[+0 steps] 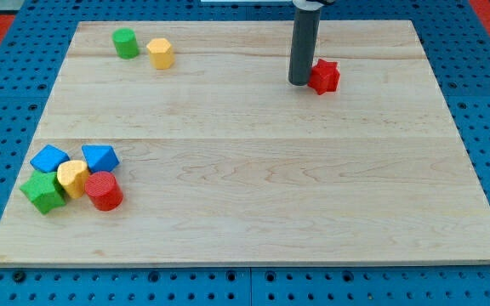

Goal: Point at the green circle

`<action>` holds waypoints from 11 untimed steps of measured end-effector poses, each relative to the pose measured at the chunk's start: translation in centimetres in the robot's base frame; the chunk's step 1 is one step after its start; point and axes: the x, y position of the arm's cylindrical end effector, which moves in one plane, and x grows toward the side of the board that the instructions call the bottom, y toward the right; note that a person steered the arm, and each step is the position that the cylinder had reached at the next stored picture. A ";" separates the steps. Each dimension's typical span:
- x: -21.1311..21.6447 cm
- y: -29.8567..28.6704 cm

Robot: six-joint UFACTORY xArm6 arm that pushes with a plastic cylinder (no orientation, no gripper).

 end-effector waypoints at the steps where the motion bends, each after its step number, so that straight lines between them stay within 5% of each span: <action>1: -0.1 0.1; 3: -1.2 5.2; 4: -0.1 0.8; 6: 1.6 -15.4; 8: -2.4 -30.7; 9: -7.0 -28.9; 11: -7.1 -20.1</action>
